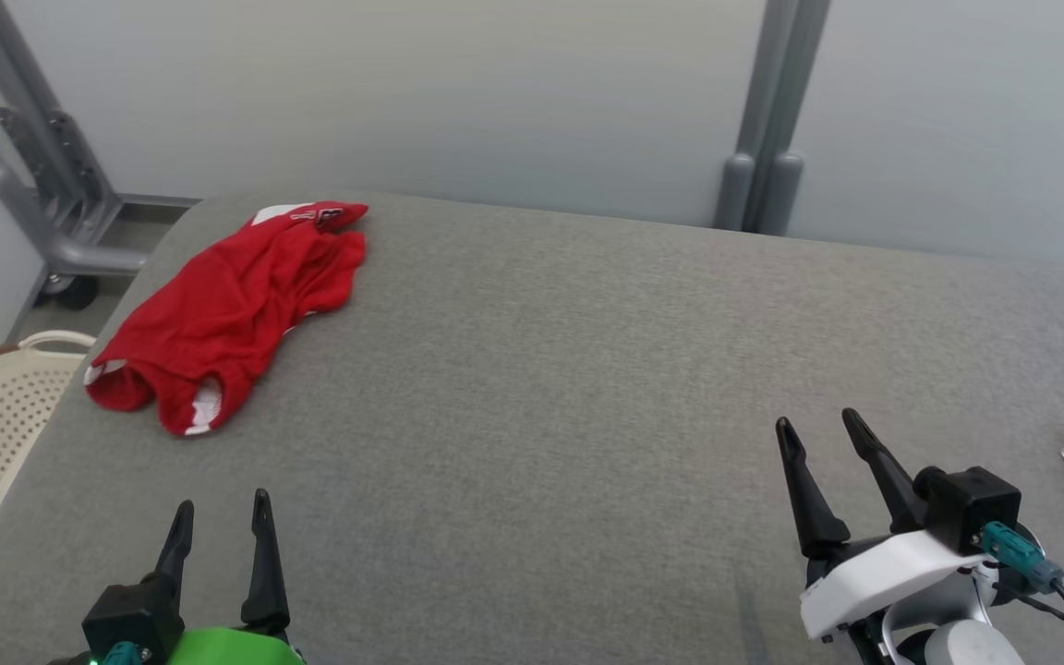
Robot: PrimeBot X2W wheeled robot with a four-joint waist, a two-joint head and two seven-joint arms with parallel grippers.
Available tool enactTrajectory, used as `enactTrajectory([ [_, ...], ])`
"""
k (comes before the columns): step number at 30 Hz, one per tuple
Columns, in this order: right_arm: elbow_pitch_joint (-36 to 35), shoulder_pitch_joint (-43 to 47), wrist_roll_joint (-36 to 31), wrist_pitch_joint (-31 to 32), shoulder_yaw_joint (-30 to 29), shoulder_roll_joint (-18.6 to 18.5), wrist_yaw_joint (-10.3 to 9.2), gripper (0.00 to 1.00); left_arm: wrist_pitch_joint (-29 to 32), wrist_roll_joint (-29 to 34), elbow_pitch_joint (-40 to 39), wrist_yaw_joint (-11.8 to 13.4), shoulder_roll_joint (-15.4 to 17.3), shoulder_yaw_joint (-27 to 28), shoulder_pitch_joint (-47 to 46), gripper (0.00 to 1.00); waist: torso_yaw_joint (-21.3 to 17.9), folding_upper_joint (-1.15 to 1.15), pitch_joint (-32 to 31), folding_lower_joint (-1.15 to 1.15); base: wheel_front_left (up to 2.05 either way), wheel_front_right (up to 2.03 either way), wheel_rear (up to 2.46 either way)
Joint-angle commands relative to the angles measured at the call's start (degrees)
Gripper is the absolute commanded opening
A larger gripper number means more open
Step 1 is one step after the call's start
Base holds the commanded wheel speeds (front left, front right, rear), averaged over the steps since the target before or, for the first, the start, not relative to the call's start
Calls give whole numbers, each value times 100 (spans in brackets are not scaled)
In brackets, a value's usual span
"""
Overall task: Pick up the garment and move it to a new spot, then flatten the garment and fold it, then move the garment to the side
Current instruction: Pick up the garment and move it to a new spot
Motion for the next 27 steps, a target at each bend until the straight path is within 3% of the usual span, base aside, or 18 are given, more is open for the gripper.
enactTrajectory([
  [1, -10, 5, 23, -32, 13, -10, 0, 100, -13, -27, -32, 28, 28, 5, 51, 100, 668, 27, -8, 0, 0, 0, 0],
  [11, -13, -88, 86, -12, 180, -10, 0, 100, -28, -60, -26, 8, -8, 41, 102, 100, 1210, 27, 38, 0, 0, 0, 0],
  [27, -91, -78, 37, 35, 221, -12, 0, 100, -45, -98, -69, -60, -32, 144, 4, 100, 1309, 27, 187, 0, 0, 0, 0],
])
